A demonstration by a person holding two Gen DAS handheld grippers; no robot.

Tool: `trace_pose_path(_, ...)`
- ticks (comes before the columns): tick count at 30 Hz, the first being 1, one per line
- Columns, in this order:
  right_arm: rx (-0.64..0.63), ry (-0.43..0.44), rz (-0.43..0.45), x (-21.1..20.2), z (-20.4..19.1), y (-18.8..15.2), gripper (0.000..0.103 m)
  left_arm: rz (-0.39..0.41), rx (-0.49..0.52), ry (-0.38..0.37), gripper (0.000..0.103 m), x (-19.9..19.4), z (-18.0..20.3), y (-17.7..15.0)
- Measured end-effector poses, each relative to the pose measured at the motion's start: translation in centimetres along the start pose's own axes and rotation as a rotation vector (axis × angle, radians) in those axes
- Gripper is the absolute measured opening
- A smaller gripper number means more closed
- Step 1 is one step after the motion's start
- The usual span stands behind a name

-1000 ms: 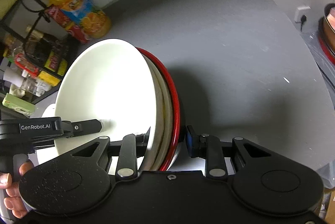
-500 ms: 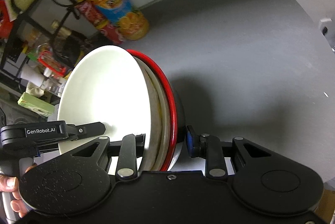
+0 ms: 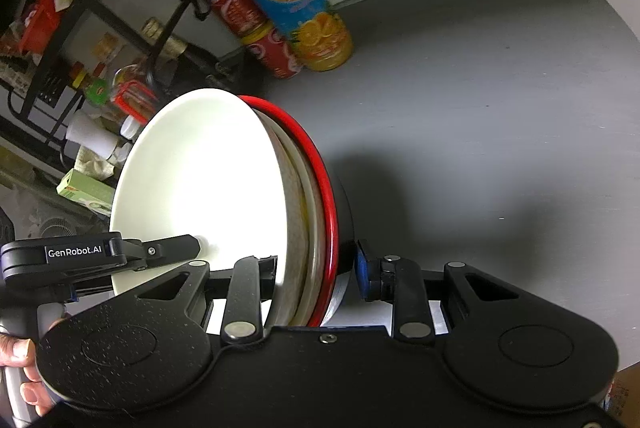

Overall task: Organize plates and bowls
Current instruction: 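Lift the bowl stack and lower it onto the plate stack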

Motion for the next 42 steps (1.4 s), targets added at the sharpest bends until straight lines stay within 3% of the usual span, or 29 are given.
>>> trace_pose_path(17,0.013,0.004,-0.016,3.9,-5.5,-3.5,0.028,-0.004,-0.018,0.009,0.029,-2.9,-7.4,-0.3)
trace_pose_path(31,0.055,-0.033,-0.050,6.8,-6.9,-7.0,0.028,-0.065,-0.012,0.025,0.029,-1.7,-12.6,-2.5)
trace_pose_path(42,0.082,-0.069,-0.069,8.1,-6.2,-8.7,0.028,-0.098,-0.006,0.016,0.029,-0.3,-14.0,-3.1)
Point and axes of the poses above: each gripper's, at about its wrist camera, not at the fingertips, and x roughly the way its jaws point, z to its right, y to its top, the point moved 10 cm from there along x, roughly the way its jaws point, and after that the axes turned 14 degrees about x, right-handed, at the moved point
